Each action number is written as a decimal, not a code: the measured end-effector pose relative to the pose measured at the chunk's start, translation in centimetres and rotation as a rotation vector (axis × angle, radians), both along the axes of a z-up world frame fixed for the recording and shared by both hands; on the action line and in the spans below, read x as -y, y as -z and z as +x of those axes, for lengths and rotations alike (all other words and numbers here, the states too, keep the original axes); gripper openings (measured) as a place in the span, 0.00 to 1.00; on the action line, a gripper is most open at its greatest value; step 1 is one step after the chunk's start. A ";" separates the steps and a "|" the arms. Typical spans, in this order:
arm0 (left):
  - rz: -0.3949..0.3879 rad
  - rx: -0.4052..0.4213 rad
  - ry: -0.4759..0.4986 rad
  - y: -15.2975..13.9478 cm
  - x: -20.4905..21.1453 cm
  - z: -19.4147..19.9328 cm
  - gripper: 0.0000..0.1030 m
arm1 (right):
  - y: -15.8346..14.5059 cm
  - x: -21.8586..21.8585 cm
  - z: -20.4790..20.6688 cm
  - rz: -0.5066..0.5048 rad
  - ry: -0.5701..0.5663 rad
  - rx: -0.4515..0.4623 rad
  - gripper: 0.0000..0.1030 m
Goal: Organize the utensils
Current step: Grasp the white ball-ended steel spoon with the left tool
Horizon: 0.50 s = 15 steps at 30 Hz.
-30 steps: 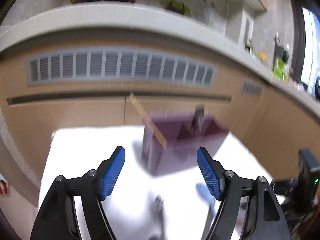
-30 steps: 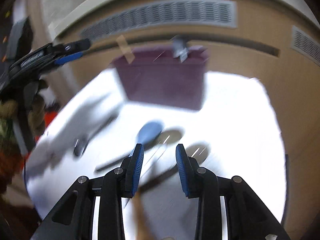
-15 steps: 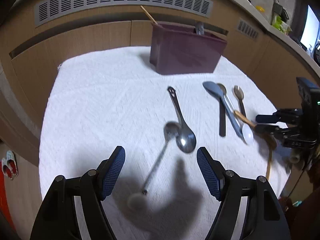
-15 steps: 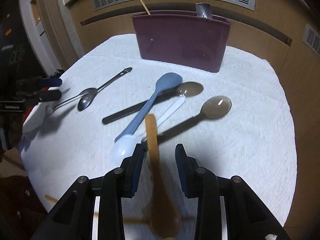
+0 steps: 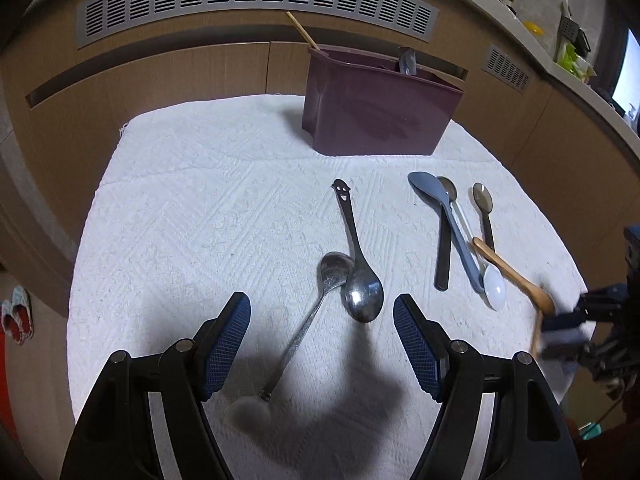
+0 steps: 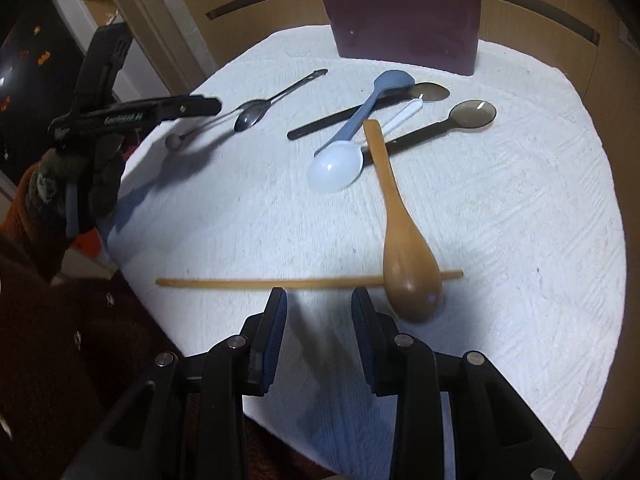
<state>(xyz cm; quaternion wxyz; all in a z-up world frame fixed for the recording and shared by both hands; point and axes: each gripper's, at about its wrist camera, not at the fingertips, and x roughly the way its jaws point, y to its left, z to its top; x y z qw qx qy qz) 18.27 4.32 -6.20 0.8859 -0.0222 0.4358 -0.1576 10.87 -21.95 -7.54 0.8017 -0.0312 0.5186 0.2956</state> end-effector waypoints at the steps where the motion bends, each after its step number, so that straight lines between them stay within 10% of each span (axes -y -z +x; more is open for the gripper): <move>1: 0.005 -0.003 -0.001 0.1 0.0 -0.1 0.72 | 0.1 -0.1 1.3 0.016 0.021 0.002 0.31; 15: 0.042 -0.048 -0.050 1.4 -2.6 -3.2 0.57 | 0.8 -5.2 10.3 -0.011 0.095 0.148 0.35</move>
